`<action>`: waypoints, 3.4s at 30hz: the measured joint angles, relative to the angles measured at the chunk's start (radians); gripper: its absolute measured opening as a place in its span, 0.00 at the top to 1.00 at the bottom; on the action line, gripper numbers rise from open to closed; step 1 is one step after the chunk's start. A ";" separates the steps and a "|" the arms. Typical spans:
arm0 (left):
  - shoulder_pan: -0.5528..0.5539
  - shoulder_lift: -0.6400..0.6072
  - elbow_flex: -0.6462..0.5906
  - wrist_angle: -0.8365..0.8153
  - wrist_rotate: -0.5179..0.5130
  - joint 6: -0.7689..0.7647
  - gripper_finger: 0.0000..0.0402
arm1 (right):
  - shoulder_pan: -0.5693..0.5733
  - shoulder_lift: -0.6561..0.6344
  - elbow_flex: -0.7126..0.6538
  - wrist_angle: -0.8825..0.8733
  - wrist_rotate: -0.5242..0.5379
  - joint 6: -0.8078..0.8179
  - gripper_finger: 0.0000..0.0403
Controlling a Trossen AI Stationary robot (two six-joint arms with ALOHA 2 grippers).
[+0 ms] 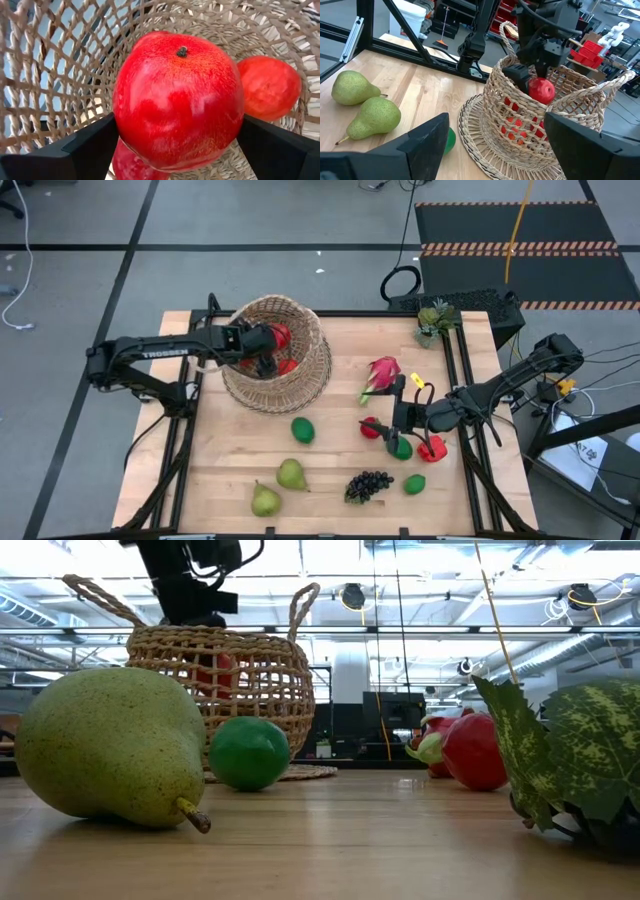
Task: Build produce basket
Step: Put the apple into the basket, then put the bell pepper into the basket
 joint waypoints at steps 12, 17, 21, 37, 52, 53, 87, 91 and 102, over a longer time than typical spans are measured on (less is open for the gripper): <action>0.010 0.000 0.000 -0.063 0.095 0.096 0.01 | 0.000 0.000 0.000 0.000 0.000 0.007 0.20; 0.010 0.000 0.000 -0.064 0.055 0.125 0.01 | 0.000 0.000 0.000 0.000 0.000 0.007 0.20; 0.005 -0.009 0.000 -0.055 0.003 0.124 0.01 | 0.000 0.000 0.000 0.000 0.000 0.007 0.20; -0.066 -0.195 0.040 0.116 -0.003 0.175 0.01 | 0.000 0.001 0.000 -0.044 0.001 0.287 0.20; -0.387 -0.387 0.009 0.257 -0.004 0.061 0.18 | 0.047 0.084 0.000 -0.335 -0.091 0.764 0.20; -0.415 -0.384 0.001 0.270 -0.008 0.061 0.20 | 0.052 0.084 0.000 -0.360 -0.111 0.797 0.20; -0.583 -0.311 -0.047 0.374 -0.040 0.159 0.37 | 0.164 0.077 0.021 -1.090 -0.690 0.810 0.11; -0.583 -0.311 -0.047 0.374 -0.040 0.158 0.37 | 0.181 0.077 0.002 -1.086 -0.725 0.818 0.08; -0.583 -0.311 -0.047 0.373 -0.040 0.155 0.37 | 0.245 0.123 -0.064 -1.086 -0.733 0.743 0.05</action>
